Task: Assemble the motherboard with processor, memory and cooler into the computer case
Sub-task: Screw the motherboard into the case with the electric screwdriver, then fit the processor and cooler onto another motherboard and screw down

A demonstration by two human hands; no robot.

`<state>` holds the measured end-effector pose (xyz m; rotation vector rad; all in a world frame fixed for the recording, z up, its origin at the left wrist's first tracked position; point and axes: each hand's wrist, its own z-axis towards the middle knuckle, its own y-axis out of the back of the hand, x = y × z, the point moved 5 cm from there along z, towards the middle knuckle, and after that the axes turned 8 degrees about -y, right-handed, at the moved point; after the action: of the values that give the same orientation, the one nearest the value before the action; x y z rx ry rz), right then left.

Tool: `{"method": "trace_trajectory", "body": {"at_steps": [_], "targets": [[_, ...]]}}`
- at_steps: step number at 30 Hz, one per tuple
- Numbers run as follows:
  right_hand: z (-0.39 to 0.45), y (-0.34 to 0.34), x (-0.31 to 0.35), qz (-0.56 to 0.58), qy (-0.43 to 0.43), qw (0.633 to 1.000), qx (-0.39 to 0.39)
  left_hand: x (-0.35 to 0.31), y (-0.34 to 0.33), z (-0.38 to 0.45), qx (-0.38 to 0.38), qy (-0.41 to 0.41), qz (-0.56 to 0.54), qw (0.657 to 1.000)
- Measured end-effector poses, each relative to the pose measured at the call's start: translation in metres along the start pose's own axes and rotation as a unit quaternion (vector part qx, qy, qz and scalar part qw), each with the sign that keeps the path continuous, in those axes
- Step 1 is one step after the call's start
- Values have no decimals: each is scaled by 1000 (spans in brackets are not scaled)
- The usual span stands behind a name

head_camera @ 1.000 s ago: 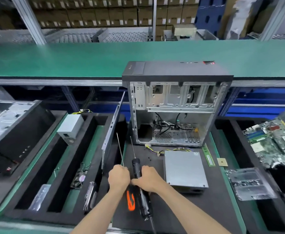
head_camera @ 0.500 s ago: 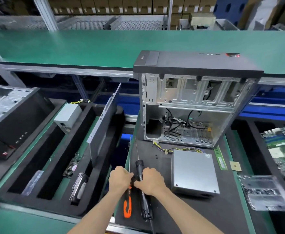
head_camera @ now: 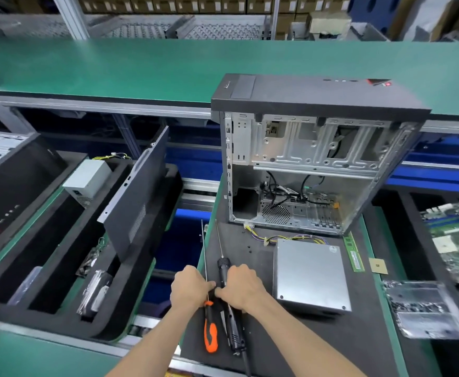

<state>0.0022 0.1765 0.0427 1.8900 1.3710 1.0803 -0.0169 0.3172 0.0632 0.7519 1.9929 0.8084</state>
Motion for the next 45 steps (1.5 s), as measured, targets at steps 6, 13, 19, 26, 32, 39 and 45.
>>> {"method": "trace_trajectory", "body": {"at_steps": [6, 13, 19, 26, 32, 39, 45], "targets": [[1, 16, 0, 10, 1, 1000, 9, 0, 3, 4, 24, 1, -14, 1000], [-2, 26, 1, 25, -15, 1000, 9, -1, 5, 7, 18, -17, -11, 1000], [-3, 15, 6, 17, -16, 1000, 20, 1, 4, 10, 22, -19, -10, 1000], [-6, 18, 8, 36, -12, 999, 24, 3, 3, 11, 21, -18, -10, 1000], [-8, 25, 6, 23, -10, 1000, -1, 4, 4, 13, 15, -20, 4, 1000], [-17, 80, -15, 68, -6, 995, -69, -2, 11, 21, -18, -31, 31, 999], [-25, 123, -68, 159, -45, 980, -113, -38, 9, 18, -101, -102, -9, 990]]}}
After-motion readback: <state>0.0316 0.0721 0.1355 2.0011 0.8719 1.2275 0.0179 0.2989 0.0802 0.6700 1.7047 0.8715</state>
